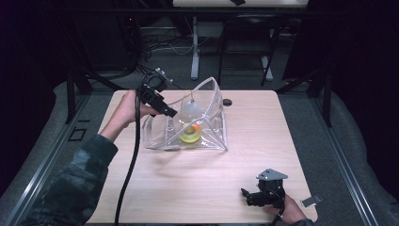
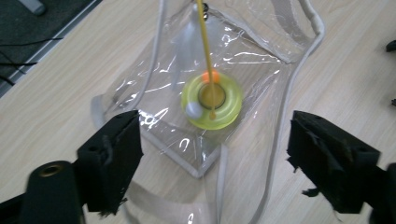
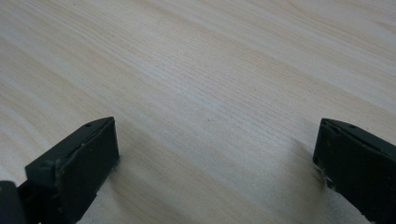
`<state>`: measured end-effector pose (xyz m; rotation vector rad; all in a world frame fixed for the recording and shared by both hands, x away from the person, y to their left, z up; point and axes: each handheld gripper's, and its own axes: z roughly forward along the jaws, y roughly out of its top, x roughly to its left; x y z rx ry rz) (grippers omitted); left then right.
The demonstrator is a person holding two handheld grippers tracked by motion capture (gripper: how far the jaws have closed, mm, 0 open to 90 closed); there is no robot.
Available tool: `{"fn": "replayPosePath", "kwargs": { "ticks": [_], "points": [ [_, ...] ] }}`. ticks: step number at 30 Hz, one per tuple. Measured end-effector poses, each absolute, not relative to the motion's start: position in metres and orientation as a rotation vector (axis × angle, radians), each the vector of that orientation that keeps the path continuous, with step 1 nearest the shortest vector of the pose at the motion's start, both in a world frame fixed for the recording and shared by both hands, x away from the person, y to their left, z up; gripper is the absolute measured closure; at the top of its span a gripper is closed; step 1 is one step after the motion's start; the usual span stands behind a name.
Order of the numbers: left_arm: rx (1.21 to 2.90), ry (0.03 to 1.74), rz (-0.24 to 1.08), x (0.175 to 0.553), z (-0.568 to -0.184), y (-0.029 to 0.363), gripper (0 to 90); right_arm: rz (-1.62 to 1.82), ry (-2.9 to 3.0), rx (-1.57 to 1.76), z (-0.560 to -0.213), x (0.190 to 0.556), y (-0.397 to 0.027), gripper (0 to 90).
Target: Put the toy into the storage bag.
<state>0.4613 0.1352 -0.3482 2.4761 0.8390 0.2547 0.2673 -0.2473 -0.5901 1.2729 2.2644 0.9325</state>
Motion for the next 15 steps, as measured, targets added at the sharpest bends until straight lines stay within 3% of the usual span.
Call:
{"fn": "replayPosePath", "kwargs": {
  "ticks": [15],
  "points": [
    [2.393, 0.937, 0.315, 0.440, -0.336, 0.195, 5.7, 0.940, 2.259, 1.276, -0.590, 0.267, -0.247, 0.0]
  ]
}}
